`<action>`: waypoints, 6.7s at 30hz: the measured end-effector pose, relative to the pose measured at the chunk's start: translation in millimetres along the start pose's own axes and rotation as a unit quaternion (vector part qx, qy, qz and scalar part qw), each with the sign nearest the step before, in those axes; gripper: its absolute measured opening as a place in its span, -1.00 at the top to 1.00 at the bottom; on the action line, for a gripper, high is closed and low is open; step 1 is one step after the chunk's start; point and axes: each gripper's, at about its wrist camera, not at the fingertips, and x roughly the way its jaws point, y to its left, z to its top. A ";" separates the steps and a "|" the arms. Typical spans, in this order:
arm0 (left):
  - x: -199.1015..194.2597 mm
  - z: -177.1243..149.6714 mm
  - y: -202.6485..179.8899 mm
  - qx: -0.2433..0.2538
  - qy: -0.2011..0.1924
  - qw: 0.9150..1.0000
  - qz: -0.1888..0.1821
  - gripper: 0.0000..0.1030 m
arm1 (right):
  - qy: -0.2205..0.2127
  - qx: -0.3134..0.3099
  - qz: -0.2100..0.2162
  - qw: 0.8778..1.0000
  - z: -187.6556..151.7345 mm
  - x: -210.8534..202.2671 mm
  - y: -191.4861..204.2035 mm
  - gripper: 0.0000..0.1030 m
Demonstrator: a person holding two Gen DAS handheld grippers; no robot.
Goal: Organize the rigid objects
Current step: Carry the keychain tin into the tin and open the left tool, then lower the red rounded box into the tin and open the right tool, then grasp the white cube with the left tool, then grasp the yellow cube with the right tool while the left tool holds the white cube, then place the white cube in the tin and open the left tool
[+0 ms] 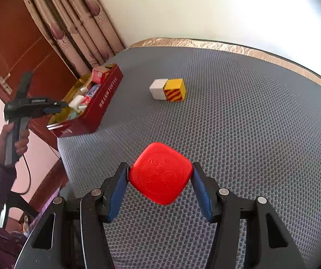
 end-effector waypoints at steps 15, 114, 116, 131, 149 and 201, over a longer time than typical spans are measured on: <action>-67.9 -62.0 69.3 -0.061 -0.079 0.993 0.055 -0.14 | -0.022 -0.057 0.118 0.991 68.9 20.4 120.3 -0.03; 91.6 -35.9 -275.0 0.638 0.036 0.769 -0.038 -0.23 | -0.047 0.063 -0.239 0.968 -53.0 16.4 -83.6 -0.98; 101.9 -31.5 -276.8 0.646 0.057 0.760 -0.048 -0.23 | -0.041 0.062 -0.233 0.970 -52.5 18.3 -84.7 -0.98; 172.4 0.6 -284.9 0.604 0.162 0.768 -0.140 0.37 | -0.023 0.064 -0.225 0.972 -46.3 35.6 -88.1 -1.00; 59.3 -18.6 -185.9 0.267 0.081 0.954 -0.109 0.37 | -0.090 0.011 -0.145 0.985 6.1 44.1 -46.4 -0.99; -32.2 -40.0 -69.4 0.194 -0.033 0.980 0.006 0.37 | -0.053 -0.001 -0.106 0.993 25.5 100.8 32.4 0.46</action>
